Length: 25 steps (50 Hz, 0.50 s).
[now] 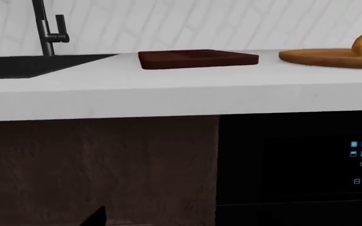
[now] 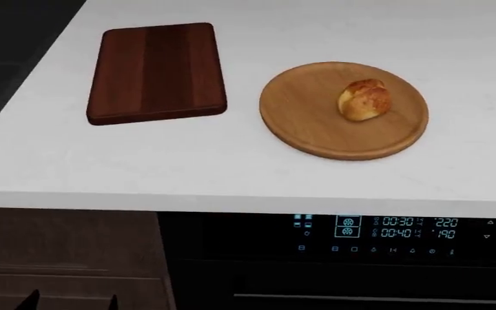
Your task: Place all breads on the cutting board.
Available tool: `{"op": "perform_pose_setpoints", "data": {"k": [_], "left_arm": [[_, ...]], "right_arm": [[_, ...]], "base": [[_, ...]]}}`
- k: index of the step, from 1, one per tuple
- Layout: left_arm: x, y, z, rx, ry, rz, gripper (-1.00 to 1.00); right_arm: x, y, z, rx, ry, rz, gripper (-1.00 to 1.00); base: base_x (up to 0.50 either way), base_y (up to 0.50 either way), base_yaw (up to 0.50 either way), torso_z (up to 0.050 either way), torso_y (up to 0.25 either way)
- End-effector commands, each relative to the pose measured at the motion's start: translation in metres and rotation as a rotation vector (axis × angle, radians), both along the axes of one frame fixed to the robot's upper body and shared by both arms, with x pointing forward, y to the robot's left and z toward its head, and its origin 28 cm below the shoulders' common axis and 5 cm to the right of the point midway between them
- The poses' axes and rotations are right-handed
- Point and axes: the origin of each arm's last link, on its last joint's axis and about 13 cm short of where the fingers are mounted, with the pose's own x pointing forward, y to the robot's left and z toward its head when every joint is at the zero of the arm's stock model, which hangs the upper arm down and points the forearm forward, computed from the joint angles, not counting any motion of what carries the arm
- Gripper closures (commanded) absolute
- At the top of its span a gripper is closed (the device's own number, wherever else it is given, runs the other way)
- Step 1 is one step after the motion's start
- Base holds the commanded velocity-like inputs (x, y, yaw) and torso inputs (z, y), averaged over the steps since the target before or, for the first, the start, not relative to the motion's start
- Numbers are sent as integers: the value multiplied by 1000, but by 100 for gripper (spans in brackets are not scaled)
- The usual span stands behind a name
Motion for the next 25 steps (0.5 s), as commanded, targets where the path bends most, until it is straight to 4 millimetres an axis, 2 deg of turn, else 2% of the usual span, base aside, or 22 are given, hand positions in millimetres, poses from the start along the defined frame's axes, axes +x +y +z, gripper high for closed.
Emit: {"op": "perform_pose_setpoints", "data": {"k": [1, 3, 5, 6, 7, 8, 9, 10, 13, 19, 22, 25], "left_arm": [[0, -3, 5, 67, -6, -2, -100], [2, -3, 10, 64, -1, 2, -100], [2, -3, 23, 57, -7, -4, -100], [2, -3, 24, 57, -7, -4, -100], [2, -3, 40, 50, -6, -12, -100], [3, -4, 47, 92, 10, -12, -100], [3, -4, 52, 54, 31, -23, -100], [4, -2, 64, 66, 30, -21, -100], [3, 0, 96, 20, -10, -60, -100], [-1, 2, 142, 8, -74, -113, -100], [0, 0, 155, 32, -108, -114, -100], [11, -1, 169, 30, -114, -110, -100]], "right_arm": [[3, -1, 15, -90, 38, -57, -100], [5, 1, 28, -99, 59, -78, -100], [6, 2, 45, -128, 56, -83, -100], [6, 2, 45, -128, 56, -83, -100], [6, 2, 62, -113, 40, -84, -100], [5, 1, 73, -125, 30, -81, -100], [4, 1, 78, -133, 34, -82, -100], [2, -1, 94, -152, 1, -82, -100], [1, -5, 121, -170, -10, -96, -100], [-5, -10, 156, -216, -12, -96, -100], [-5, -11, 172, -255, -19, -98, -100], [-1, -13, 189, -292, -30, -94, -100]], "base": [[0, 0, 0, 0, 0], [0, 0, 0, 0, 0], [0, 0, 0, 0, 0], [0, 0, 0, 0, 0], [0, 0, 0, 0, 0], [0, 0, 0, 0, 0], [0, 0, 0, 0, 0], [0, 0, 0, 0, 0], [0, 0, 0, 0, 0], [0, 0, 0, 0, 0], [0, 0, 0, 0, 0], [0, 0, 0, 0, 0]]}}
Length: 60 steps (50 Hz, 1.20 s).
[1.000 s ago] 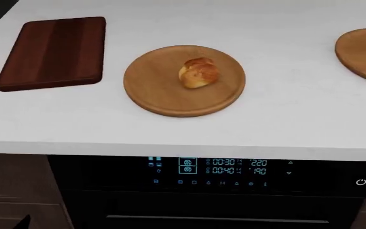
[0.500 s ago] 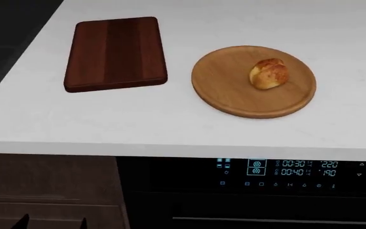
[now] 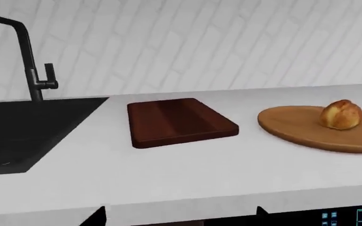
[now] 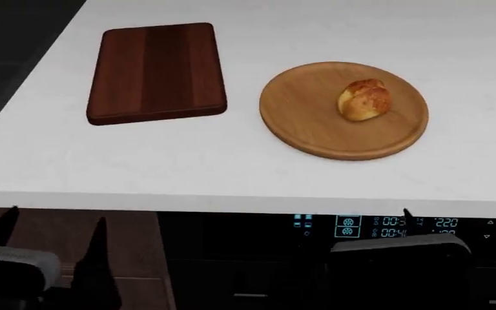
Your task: Place all breads on the cutting board.
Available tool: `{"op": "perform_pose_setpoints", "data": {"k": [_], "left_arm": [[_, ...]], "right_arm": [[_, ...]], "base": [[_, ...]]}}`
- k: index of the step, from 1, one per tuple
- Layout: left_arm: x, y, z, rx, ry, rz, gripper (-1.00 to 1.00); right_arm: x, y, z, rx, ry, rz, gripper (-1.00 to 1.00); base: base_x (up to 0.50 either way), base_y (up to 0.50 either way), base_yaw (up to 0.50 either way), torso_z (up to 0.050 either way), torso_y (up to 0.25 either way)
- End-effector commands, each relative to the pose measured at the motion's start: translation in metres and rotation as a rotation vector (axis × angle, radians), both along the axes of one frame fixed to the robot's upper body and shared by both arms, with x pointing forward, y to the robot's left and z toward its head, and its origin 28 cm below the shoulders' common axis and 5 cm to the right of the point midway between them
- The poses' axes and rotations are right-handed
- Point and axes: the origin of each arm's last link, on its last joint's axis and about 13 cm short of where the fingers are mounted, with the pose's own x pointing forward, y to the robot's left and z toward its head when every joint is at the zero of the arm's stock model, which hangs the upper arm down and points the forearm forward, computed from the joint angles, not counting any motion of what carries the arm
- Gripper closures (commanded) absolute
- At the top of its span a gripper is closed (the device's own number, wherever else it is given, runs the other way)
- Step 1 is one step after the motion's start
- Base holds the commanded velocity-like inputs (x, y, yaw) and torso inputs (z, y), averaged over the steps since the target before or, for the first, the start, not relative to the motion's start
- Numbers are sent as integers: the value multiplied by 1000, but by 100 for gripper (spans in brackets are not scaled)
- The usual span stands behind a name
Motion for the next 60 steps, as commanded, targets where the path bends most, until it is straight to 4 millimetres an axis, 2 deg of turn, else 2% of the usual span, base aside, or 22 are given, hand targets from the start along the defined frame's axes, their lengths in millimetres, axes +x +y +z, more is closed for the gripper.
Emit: {"op": "perform_pose_setpoints", "data": {"k": [1, 6, 8, 14, 15, 19, 21, 25, 29, 33, 35, 38, 60], "left_arm": [[3, -1, 63, 23, -71, -51, -100], [18, 3, 92, -4, -86, -70, -100], [28, 4, 102, 9, -105, -64, -100], [44, 4, 133, 30, -148, -106, -100], [49, 5, 143, 27, -169, -99, -100], [58, 4, 168, 27, -196, -111, -100], [60, 4, 172, 23, -193, -114, -100], [73, 2, 185, 18, -152, -144, -100], [85, 3, 196, -1, -154, -139, -100], [94, 7, 199, -26, -173, -108, -100], [97, 8, 195, -40, -165, -103, -100], [84, 8, 199, -48, -190, -112, -100], [77, 17, 209, -62, -206, -81, -100]], "right_arm": [[-10, -9, 64, -90, -32, -15, -100], [5, -19, 84, -89, -39, 8, -100], [11, -16, 93, -102, -16, 51, -100], [18, -25, 131, -128, 4, 35, -100], [21, -28, 141, -121, 8, 42, -100], [31, -32, 160, -98, 27, 70, -100], [33, -33, 166, -87, 28, 74, -100], [54, -40, 188, -91, 45, 70, -100], [67, -45, 198, -99, 25, 74, -100], [75, -49, 202, -85, 13, 79, -100], [77, -50, 201, -78, 17, 88, -100], [78, -49, 194, -85, 30, 90, -100], [82, -46, 185, -115, 75, 102, -100]], "base": [[0, 0, 0, 0, 0], [0, 0, 0, 0, 0], [0, 0, 0, 0, 0], [0, 0, 0, 0, 0], [0, 0, 0, 0, 0], [0, 0, 0, 0, 0], [0, 0, 0, 0, 0], [0, 0, 0, 0, 0], [77, 0, 0, 0, 0], [496, -3, 0, 0, 0], [500, -6, 0, 0, 0], [500, -3, 0, 0, 0], [500, 81, 0, 0, 0]]}}
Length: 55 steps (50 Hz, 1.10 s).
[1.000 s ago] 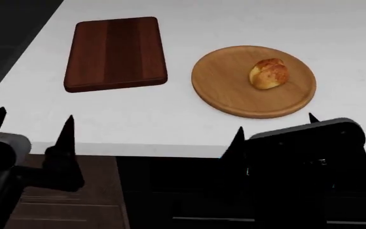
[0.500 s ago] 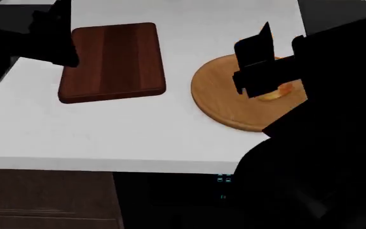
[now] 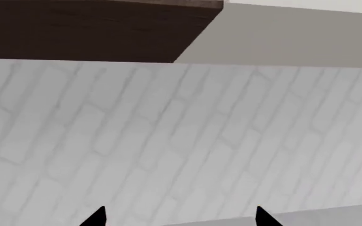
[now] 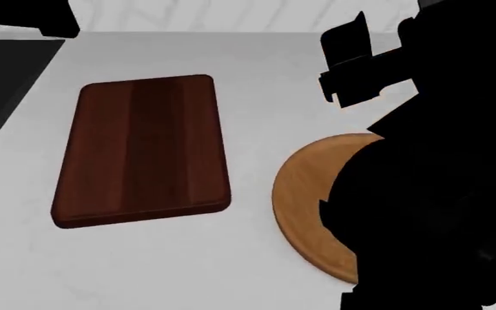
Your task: Place all breads on the cutting board.
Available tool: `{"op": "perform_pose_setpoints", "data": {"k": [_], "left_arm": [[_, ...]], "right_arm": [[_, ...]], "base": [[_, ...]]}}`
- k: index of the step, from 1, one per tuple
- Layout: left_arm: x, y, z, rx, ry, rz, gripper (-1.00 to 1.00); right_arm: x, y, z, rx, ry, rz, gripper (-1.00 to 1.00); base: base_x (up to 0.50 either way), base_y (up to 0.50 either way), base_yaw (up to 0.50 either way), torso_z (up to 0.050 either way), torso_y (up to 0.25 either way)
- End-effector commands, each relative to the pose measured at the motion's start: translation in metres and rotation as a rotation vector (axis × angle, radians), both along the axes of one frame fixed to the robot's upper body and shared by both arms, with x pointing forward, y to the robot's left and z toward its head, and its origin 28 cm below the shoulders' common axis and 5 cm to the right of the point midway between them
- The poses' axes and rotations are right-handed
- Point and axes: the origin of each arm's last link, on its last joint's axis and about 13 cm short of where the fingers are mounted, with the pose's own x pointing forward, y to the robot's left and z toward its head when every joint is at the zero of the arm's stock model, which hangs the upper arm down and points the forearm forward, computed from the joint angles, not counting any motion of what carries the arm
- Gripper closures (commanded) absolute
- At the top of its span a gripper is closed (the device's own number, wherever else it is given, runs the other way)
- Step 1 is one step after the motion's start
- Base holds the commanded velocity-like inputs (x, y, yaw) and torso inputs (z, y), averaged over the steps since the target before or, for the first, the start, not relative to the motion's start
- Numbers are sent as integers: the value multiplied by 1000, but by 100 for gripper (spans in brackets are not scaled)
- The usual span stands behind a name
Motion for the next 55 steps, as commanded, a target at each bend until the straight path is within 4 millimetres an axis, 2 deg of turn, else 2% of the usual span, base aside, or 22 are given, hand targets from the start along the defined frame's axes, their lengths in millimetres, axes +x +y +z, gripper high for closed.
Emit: {"op": "perform_pose_setpoints", "data": {"k": [1, 16, 27, 41, 52, 55], "left_arm": [[-4, 4, 7, -10, -8, 9, -100], [-1, 1, 3, -7, -8, 4, -100], [-2, 1, 4, -11, -19, 3, -100], [-4, 5, 6, -21, -22, 12, -100], [-5, 4, 4, -15, -13, 7, -100], [-4, 4, 2, -11, -8, 5, -100]], "right_arm": [[4, 1, -4, -20, 23, 7, -100], [3, -8, -1, 32, 16, 6, -100], [1, -7, 1, 10, 15, 7, -100], [5, -3, 1, -18, 33, 16, -100], [5, -7, -7, -8, 61, 2, -100], [0, -17, -6, 0, 71, -38, -100]], "base": [[500, 176, 0, 0, 0], [500, -52, 0, 0, 2], [500, -277, 0, 0, 1], [500, -3, 0, 0, 1], [409, 7, 0, 0, 0], [0, 0, 0, 0, 0]]}}
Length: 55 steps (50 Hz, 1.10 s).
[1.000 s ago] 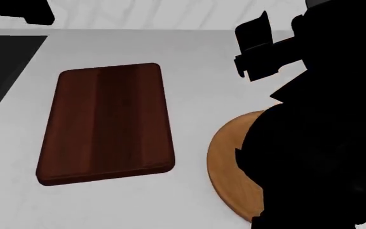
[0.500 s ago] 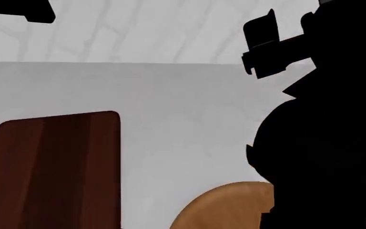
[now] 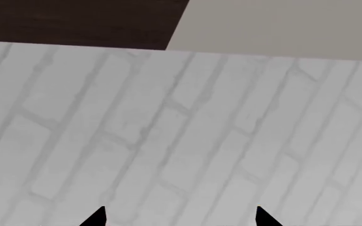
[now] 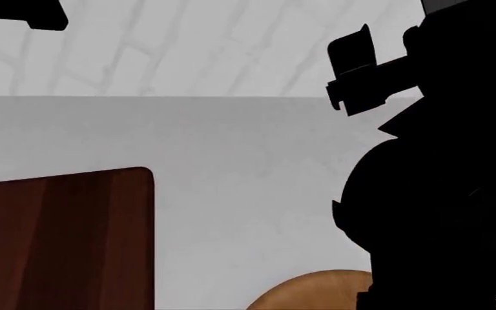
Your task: Place all breads on the cutting board.
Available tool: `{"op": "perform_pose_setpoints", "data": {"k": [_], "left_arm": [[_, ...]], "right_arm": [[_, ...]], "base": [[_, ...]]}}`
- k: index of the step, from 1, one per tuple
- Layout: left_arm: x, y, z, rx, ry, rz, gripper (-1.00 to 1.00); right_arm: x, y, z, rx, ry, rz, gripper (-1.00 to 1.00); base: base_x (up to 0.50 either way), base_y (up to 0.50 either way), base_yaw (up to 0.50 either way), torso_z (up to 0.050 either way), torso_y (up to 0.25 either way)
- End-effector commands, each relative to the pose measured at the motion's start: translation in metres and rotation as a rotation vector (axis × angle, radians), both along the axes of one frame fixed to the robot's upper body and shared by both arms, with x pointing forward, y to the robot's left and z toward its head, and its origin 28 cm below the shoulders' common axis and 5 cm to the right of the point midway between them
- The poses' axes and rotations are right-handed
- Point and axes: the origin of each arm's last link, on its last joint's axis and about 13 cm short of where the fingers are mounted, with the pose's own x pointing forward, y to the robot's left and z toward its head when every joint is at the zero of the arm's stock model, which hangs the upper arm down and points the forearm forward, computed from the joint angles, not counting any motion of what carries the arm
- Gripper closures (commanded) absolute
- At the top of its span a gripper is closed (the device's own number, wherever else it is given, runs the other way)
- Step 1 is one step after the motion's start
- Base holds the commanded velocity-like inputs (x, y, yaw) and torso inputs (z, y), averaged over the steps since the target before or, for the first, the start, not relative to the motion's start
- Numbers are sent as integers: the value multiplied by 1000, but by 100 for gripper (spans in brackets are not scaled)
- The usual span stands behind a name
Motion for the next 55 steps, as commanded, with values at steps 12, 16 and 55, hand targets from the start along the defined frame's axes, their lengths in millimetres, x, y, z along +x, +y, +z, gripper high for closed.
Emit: {"op": "perform_pose_setpoints", "data": {"k": [12, 16, 55], "left_arm": [[3, 1, -7, 5, 24, -4, -100], [3, -1, -8, 7, 22, -10, -100], [7, -6, -26, -21, 44, -23, -100]], "right_arm": [[-34, -62, 1, 99, 69, -271, -100], [-47, -80, 2, 163, 71, -355, -100], [-128, -196, -11, 310, 195, -897, -100]], "base": [[0, 0, 0, 0, 0], [0, 0, 0, 0, 0], [0, 0, 0, 0, 0]]}}
